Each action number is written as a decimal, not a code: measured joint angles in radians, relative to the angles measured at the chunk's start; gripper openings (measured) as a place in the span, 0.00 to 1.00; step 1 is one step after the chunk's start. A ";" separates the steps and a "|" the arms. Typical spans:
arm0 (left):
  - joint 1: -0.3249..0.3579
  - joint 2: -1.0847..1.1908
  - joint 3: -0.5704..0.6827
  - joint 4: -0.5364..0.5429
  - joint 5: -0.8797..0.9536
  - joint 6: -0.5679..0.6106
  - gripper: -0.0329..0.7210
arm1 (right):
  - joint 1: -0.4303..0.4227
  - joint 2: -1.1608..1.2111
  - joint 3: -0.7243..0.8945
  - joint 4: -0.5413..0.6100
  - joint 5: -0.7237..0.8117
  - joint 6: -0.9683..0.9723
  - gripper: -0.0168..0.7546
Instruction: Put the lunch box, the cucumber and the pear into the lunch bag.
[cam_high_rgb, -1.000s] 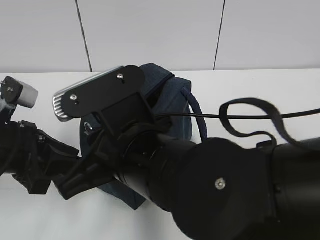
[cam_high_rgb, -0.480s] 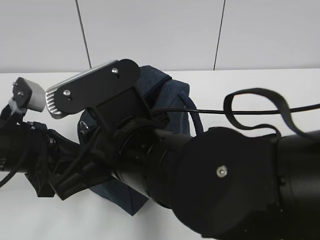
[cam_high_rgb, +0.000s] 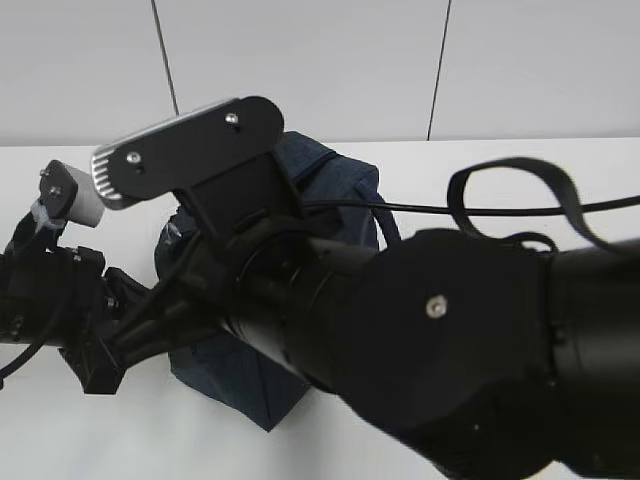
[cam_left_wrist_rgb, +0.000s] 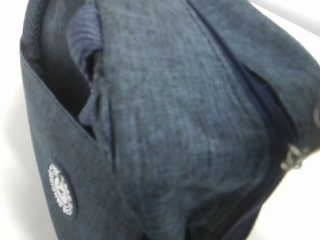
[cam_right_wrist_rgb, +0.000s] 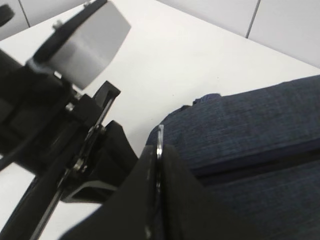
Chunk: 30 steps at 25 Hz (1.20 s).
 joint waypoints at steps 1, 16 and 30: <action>0.000 0.000 0.000 0.000 -0.002 0.000 0.06 | -0.006 -0.002 -0.011 0.026 0.000 -0.014 0.02; 0.000 0.000 -0.001 -0.008 -0.014 -0.003 0.05 | -0.235 -0.045 -0.068 0.217 0.190 -0.045 0.02; -0.001 0.000 -0.001 0.010 -0.018 -0.006 0.05 | -0.588 -0.003 -0.080 0.345 0.528 -0.045 0.02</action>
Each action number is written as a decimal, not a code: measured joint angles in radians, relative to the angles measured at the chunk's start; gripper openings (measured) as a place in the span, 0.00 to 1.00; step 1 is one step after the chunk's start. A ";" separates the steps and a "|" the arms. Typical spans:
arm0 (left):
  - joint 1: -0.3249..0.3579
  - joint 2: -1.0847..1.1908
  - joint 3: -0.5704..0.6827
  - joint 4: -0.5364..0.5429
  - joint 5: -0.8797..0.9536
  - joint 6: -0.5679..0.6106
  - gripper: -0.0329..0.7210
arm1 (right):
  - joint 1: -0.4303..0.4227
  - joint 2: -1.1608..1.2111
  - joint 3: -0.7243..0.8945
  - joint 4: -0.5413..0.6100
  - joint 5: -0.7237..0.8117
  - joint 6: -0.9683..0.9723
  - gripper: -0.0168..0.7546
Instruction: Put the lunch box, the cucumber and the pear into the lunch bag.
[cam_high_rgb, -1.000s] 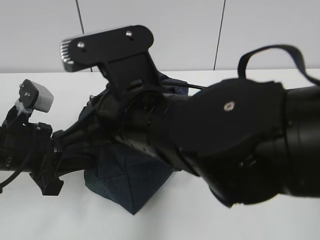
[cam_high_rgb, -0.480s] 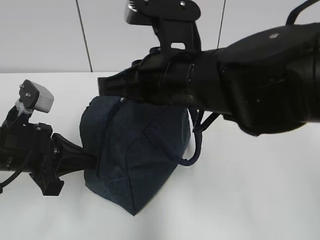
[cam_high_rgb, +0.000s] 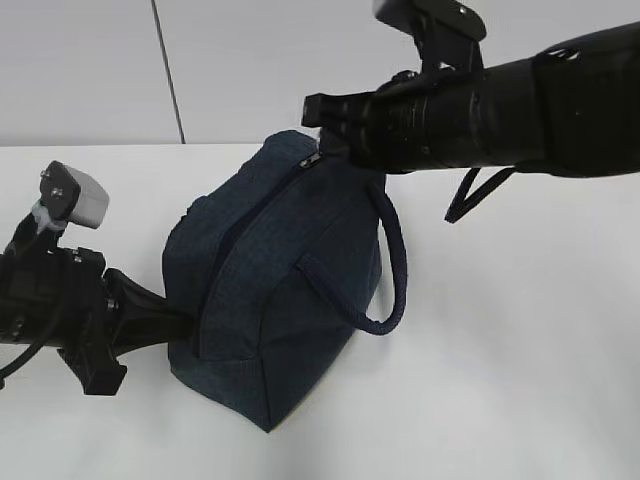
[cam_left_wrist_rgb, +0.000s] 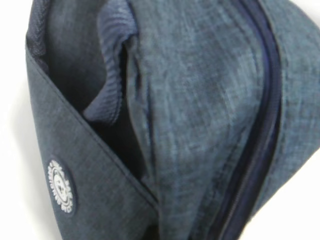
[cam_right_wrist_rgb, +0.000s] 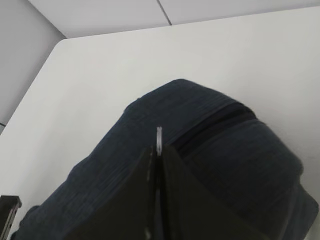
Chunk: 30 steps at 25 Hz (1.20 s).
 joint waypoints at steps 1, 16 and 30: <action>0.000 0.000 0.000 0.003 0.000 -0.003 0.05 | -0.023 0.017 -0.012 0.010 0.027 0.000 0.02; -0.001 0.000 0.000 0.017 -0.014 -0.016 0.05 | -0.222 0.230 -0.156 0.129 0.255 0.156 0.02; -0.001 0.000 0.000 0.019 -0.026 -0.020 0.05 | -0.346 0.498 -0.253 0.133 0.498 0.394 0.02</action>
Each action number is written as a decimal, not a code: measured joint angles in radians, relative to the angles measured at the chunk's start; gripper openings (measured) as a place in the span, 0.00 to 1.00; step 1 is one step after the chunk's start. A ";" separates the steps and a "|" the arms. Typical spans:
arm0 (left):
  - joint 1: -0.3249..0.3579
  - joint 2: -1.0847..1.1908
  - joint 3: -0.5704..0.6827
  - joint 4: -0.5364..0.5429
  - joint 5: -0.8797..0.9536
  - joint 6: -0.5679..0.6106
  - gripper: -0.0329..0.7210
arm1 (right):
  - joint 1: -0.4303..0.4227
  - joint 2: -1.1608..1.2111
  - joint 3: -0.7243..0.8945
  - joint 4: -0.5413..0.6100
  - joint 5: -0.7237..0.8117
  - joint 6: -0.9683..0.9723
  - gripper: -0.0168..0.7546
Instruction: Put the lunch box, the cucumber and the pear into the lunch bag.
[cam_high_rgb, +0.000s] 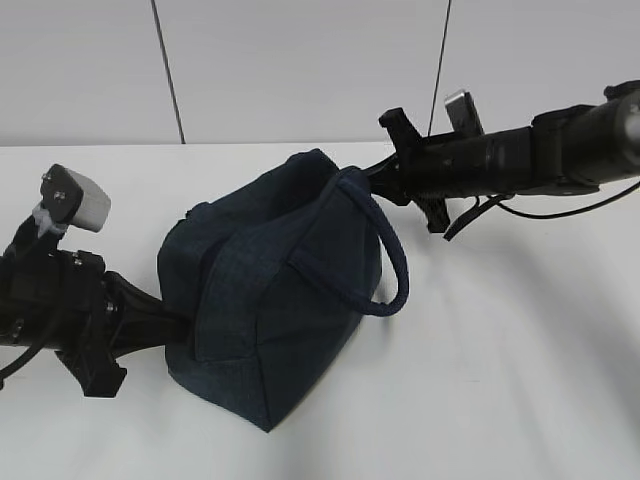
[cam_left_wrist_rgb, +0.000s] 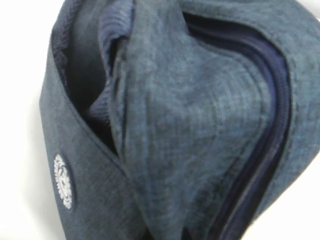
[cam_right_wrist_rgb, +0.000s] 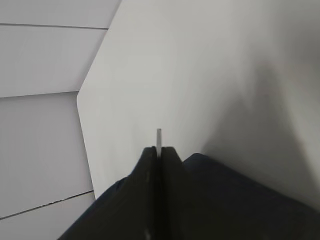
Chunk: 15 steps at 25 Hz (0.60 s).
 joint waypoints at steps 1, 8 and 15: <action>0.000 0.000 0.000 0.000 -0.001 -0.001 0.05 | 0.000 0.015 -0.004 0.002 0.005 0.018 0.02; 0.000 0.000 0.000 -0.002 -0.015 -0.004 0.05 | 0.000 0.068 -0.008 0.012 0.027 0.050 0.02; -0.001 0.000 0.000 -0.006 -0.017 -0.071 0.08 | -0.002 0.077 -0.041 0.005 0.084 -0.052 0.12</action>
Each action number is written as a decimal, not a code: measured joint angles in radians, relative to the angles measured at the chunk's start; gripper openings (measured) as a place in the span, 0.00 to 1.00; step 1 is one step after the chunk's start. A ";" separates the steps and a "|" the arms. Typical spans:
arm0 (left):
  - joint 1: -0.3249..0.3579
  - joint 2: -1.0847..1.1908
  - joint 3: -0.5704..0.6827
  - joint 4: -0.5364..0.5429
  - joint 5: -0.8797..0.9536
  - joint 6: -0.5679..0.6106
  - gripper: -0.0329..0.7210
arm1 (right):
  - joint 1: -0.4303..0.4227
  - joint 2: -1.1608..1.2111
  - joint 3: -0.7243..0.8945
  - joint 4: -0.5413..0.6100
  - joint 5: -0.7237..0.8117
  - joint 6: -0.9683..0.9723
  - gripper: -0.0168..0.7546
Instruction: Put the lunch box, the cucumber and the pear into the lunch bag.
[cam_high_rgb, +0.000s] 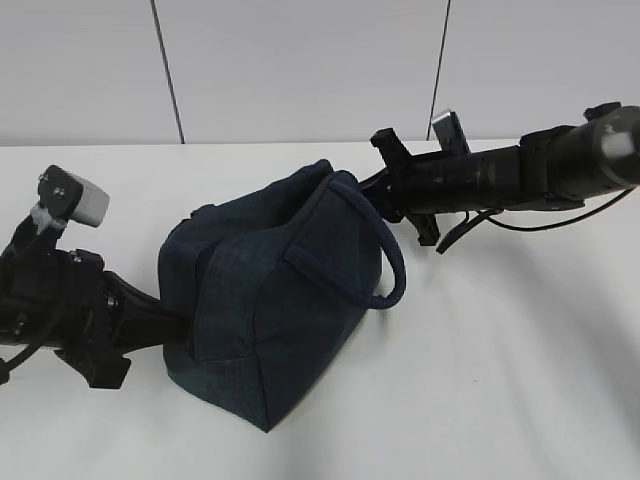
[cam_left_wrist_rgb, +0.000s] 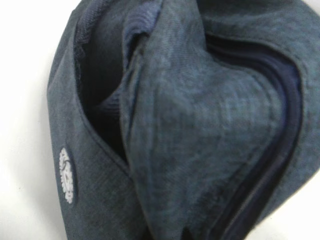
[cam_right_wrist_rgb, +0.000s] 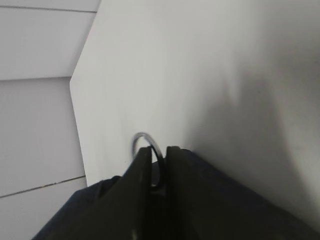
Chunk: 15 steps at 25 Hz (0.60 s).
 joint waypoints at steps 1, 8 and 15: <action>0.000 -0.001 0.000 0.001 -0.002 -0.009 0.10 | -0.002 0.002 -0.013 -0.006 0.016 -0.020 0.20; 0.000 -0.114 0.000 0.046 -0.044 -0.124 0.44 | -0.005 -0.089 -0.093 -0.023 0.032 -0.163 0.58; 0.000 -0.289 0.000 0.407 -0.077 -0.523 0.48 | -0.005 -0.307 -0.096 -0.508 -0.035 -0.050 0.59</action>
